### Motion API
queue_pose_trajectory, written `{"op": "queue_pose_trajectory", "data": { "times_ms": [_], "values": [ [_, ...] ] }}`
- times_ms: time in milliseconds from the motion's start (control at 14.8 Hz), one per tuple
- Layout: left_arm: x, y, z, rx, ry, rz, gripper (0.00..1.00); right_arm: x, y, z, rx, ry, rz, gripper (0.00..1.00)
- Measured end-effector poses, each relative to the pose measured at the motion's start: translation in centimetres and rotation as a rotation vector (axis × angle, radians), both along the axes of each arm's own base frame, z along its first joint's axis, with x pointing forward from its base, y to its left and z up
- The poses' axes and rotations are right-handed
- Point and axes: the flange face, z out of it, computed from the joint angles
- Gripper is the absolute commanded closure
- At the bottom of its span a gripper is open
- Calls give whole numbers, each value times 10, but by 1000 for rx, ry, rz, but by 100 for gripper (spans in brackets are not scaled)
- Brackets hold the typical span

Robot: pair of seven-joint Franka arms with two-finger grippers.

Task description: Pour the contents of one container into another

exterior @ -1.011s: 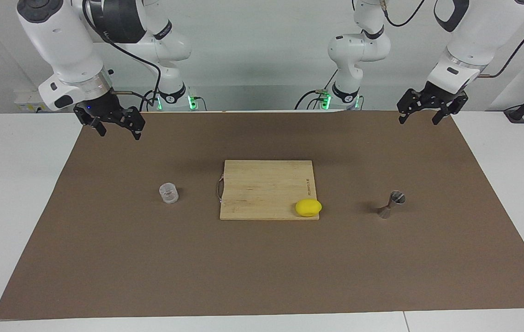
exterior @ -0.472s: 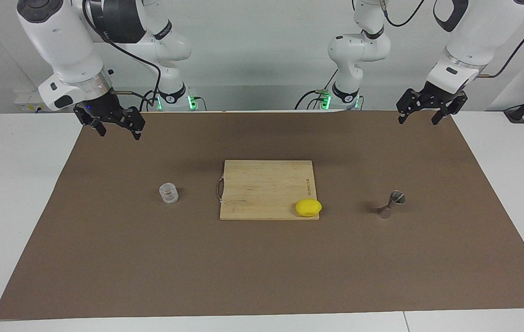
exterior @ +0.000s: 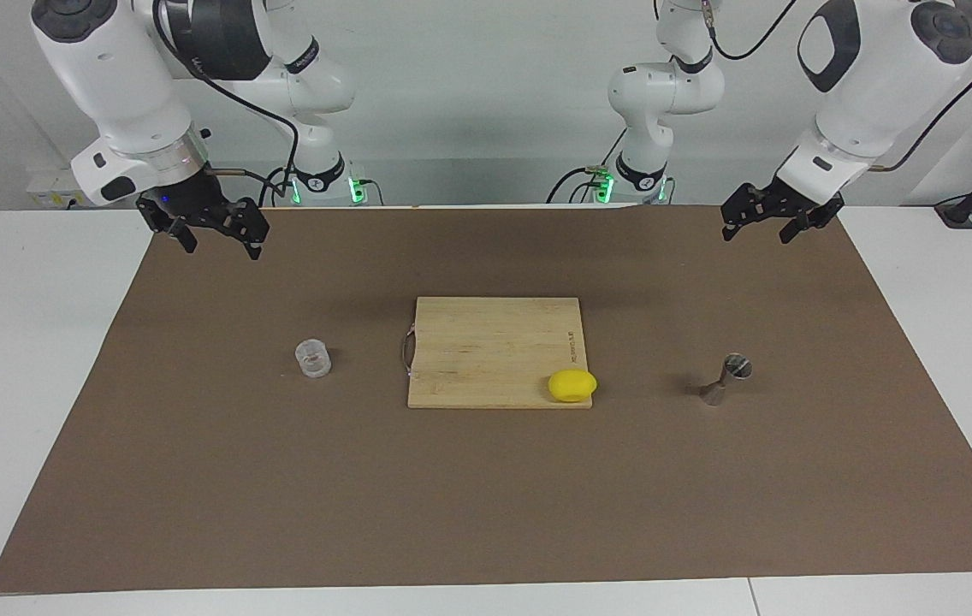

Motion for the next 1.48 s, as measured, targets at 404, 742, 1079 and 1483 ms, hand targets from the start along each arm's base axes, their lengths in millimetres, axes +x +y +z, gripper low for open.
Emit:
{"op": "queue_pose_trajectory", "data": {
  "times_ms": [404, 742, 1079, 1483],
  "values": [
    [23, 61, -74, -195, 170, 535, 0, 0, 0, 0, 0, 0, 0, 0],
    [13, 111, -134, -444, 267, 1037, 0, 0, 0, 0, 0, 0, 0, 0],
    [5, 130, -173, -697, 446, 1564, 0, 0, 0, 0, 0, 0, 0, 0],
    [-8, 130, -222, -919, 696, 1919, 0, 0, 0, 0, 0, 0, 0, 0]
  ]
}}
